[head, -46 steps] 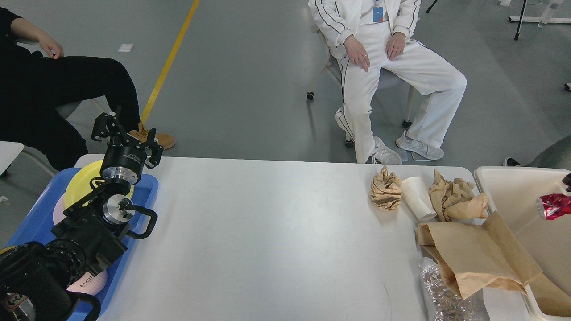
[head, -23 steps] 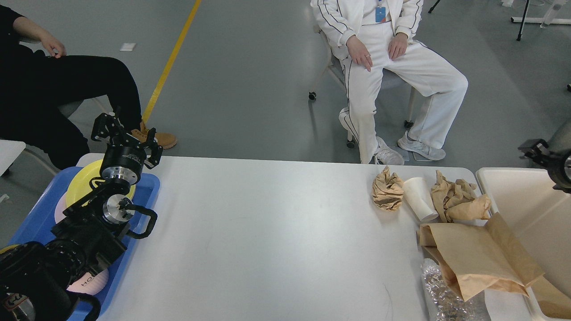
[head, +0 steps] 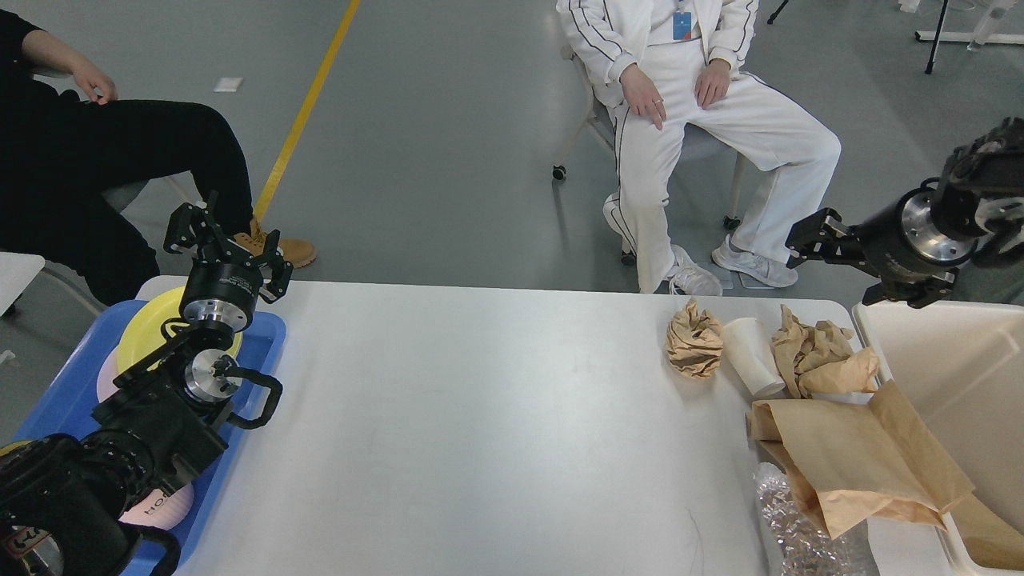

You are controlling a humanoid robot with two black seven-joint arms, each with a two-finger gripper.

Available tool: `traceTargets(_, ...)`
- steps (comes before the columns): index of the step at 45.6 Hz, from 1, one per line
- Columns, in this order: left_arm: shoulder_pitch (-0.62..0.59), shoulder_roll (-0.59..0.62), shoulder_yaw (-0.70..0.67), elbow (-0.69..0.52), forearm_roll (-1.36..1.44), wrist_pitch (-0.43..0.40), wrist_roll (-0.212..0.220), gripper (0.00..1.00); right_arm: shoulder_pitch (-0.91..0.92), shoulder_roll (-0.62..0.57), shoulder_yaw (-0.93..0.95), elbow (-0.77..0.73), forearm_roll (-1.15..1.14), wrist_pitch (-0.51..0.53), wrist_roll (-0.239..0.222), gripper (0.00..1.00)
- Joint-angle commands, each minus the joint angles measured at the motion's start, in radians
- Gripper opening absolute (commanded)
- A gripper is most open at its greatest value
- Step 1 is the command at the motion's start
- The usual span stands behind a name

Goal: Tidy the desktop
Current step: 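Bring the right gripper back over the table, then lower the right gripper and grasp the large brown paper bag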

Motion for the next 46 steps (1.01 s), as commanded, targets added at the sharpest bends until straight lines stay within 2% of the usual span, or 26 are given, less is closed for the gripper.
traceTargets(1, 0.000, 0.000, 0.000, 0.000, -0.002, 0.000, 0.000, 0.96, 0.128, 0.047, -0.014, 0.061, 0.000, 0.185, 0.000, 1.00)
traceTargets(8, 0.000, 0.000, 0.000, 0.000, 0.000, 0.000, 0.000, 0.96, 0.203, 0.073, -0.015, 0.090, -0.003, 0.292, 0.000, 1.00)
traceTargets(17, 0.000, 0.000, 0.000, 0.000, 0.000, 0.000, 0.000, 0.96, 0.173, 0.070, -0.020, 0.073, -0.017, 0.269, -0.003, 1.00)
traceTargets(21, 0.000, 0.000, 0.000, 0.000, 0.000, 0.000, 0.000, 0.96, 0.082, 0.039, -0.017, 0.029, -0.017, 0.191, -0.001, 1.00)
traceTargets(22, 0.000, 0.000, 0.000, 0.000, 0.000, 0.000, 0.000, 0.96, 0.029, 0.018, -0.018, 0.010, -0.017, 0.130, -0.003, 1.00)
traceTargets(33, 0.000, 0.000, 0.000, 0.000, -0.001, 0.000, 0.000, 0.96, -0.263, -0.089, -0.024, -0.002, -0.082, -0.213, 0.000, 1.00)
traceTargets(38, 0.000, 0.000, 0.000, 0.000, 0.000, -0.001, 0.000, 0.96, -0.349, -0.105, -0.018, -0.004, -0.197, -0.290, 0.000, 1.00)
traceTargets(46, 0.000, 0.000, 0.000, 0.000, 0.000, 0.000, 0.000, 0.96, -0.448, -0.100, -0.012, -0.022, -0.280, -0.345, 0.000, 1.00)
